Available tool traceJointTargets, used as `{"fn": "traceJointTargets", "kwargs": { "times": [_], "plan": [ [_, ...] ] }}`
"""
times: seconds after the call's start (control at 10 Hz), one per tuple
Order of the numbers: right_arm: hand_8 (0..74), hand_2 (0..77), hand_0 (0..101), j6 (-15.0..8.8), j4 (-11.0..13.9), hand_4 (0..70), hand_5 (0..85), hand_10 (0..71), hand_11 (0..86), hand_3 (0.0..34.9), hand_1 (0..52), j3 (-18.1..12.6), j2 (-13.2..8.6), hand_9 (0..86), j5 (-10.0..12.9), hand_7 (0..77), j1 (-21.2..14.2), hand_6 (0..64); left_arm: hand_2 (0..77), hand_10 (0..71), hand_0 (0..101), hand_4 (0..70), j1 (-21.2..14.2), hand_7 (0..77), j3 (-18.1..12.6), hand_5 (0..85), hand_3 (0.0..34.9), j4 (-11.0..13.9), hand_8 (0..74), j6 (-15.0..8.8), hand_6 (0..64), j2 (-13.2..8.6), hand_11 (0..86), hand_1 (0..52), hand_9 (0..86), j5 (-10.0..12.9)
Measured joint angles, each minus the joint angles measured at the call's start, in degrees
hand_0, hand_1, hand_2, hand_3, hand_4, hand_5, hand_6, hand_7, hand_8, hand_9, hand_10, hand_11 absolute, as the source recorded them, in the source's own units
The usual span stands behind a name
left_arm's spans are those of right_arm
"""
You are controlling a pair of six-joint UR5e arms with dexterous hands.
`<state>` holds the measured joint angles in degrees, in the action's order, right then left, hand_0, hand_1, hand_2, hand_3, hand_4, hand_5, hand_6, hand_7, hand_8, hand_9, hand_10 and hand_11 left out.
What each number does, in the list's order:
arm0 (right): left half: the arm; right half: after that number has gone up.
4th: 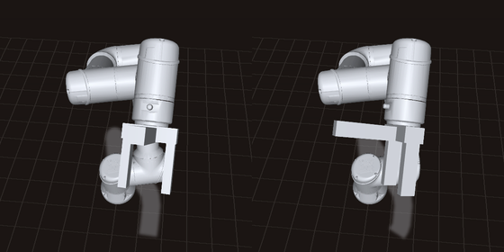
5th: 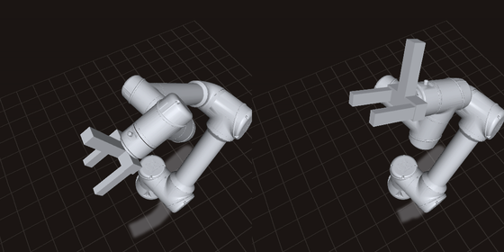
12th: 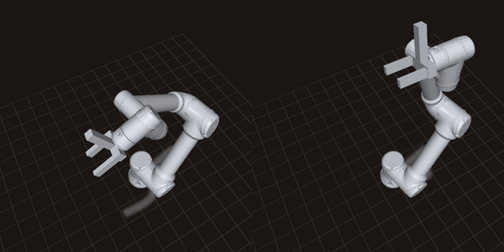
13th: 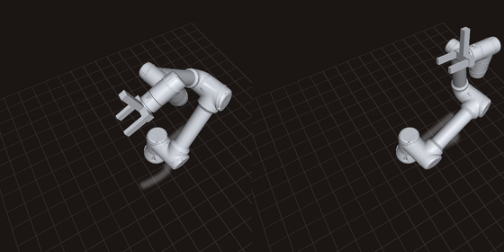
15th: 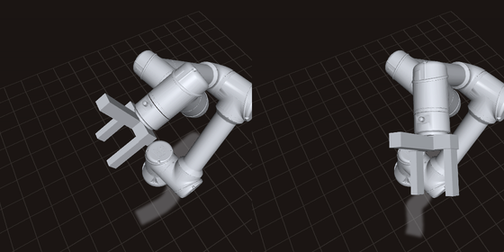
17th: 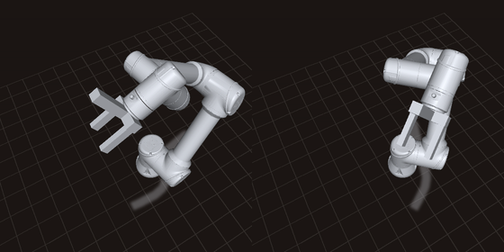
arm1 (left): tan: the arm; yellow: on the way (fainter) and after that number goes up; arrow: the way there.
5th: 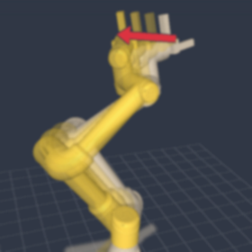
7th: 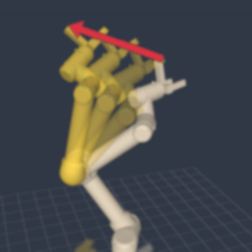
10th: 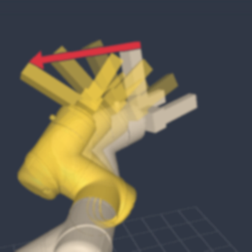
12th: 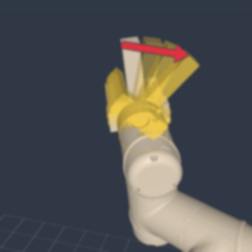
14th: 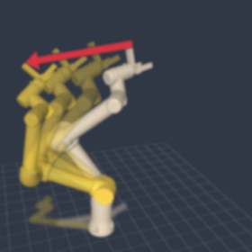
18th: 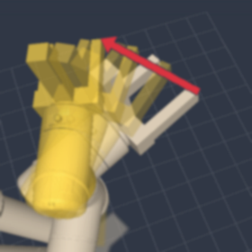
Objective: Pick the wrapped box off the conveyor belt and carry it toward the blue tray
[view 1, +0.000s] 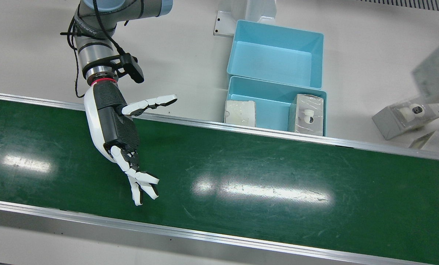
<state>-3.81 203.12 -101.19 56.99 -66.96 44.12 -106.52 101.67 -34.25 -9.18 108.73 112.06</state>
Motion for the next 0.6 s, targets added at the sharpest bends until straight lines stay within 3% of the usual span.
{"fn": "traceJointTargets", "kwargs": {
  "times": [0.3,0.6],
  "plan": [
    [0.5,8.2,49,0.17,-0.29,9.8,22.9,0.0,0.5,0.1,15.8,-0.03,0.24,3.8,-0.09,4.9,0.13,3.8,0.5,0.5,0,0.0,0.0,0.5,0.0,1.1,0.0,0.0,0.5,0.0,0.5,0.0,0.5,0.0,0.0,0.0],
    [2.2,8.2,49,-0.06,-0.31,10.9,23.5,0.0,0.5,0.1,15.3,0.06,0.17,3.8,0.0,4.9,-0.04,6.0,1.1,0.5,0,0.0,0.0,0.0,0.0,1.1,0.0,0.0,0.5,0.0,0.5,0.0,0.5,0.0,0.0,0.0]
  ]
}}
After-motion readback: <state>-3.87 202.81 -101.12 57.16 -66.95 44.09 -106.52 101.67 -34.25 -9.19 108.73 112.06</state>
